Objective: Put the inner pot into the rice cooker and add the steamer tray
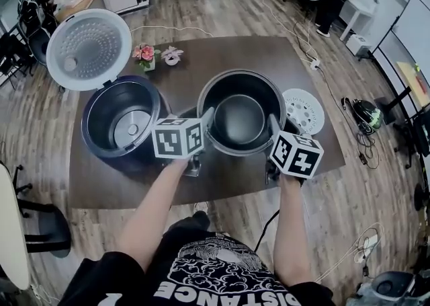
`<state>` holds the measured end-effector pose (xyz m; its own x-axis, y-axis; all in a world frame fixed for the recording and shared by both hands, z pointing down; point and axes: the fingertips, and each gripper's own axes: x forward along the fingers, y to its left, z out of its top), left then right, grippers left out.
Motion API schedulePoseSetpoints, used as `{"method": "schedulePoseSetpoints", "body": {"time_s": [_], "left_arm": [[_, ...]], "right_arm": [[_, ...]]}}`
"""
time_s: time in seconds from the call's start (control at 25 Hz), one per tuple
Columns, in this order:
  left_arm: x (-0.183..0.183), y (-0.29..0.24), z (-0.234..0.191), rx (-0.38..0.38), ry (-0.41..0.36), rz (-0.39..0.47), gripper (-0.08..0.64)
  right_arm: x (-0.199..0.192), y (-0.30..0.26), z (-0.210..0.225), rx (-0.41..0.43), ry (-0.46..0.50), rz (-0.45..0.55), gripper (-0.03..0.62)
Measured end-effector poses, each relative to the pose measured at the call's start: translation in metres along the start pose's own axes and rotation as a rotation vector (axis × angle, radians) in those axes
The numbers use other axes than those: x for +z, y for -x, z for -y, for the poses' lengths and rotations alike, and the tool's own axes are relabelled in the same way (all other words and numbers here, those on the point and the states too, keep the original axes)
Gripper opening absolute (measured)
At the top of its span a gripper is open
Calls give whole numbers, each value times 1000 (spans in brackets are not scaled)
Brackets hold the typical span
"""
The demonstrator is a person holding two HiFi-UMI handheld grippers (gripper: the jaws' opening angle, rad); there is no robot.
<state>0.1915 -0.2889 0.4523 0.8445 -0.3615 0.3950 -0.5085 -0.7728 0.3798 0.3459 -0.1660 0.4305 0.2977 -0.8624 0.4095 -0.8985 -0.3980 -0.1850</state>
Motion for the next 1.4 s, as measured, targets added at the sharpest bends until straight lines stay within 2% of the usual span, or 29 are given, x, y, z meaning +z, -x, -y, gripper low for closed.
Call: {"method": "schedulePoseSetpoints", "body": {"time_s": [0.68,1.4], "left_arm": [[27,94,17,106,1,160,120],[72,206,8,261,-5,330,120]], "right_arm": [[33,50,-51,153,55,84,106],[79,81,-141,367,127,154,109]]}}
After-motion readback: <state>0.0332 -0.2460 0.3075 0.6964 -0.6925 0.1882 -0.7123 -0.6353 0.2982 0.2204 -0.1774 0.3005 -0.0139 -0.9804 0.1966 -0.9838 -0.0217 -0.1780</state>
